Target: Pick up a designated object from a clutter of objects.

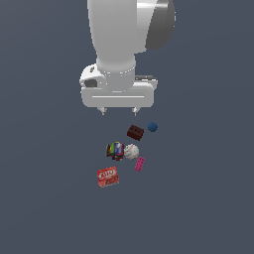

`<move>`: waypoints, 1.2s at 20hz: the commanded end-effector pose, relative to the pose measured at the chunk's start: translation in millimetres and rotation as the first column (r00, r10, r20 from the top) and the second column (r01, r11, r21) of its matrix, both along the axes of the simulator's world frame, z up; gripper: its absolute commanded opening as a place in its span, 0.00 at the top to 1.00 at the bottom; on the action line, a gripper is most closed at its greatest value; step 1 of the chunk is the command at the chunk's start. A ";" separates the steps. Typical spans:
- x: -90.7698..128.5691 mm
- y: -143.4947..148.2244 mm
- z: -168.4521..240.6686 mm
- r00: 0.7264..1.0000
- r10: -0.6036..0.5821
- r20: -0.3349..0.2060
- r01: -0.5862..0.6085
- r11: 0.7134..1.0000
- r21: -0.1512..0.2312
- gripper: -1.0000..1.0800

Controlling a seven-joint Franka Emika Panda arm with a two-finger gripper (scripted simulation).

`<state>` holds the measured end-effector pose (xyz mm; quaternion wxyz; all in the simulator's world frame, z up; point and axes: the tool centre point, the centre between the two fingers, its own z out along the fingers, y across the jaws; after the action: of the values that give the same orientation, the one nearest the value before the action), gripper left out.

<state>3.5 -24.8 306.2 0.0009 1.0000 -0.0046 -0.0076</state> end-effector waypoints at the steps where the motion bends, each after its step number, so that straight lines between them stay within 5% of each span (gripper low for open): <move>1: 0.0 0.0 0.0 1.000 0.000 0.000 0.000 1.000 0.000 0.04; 24: -1.3 15.1 -11.0 0.999 0.051 -0.008 -0.051 0.998 0.028 0.04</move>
<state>1.7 -8.9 297.8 -0.0134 0.9998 0.0123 -0.0120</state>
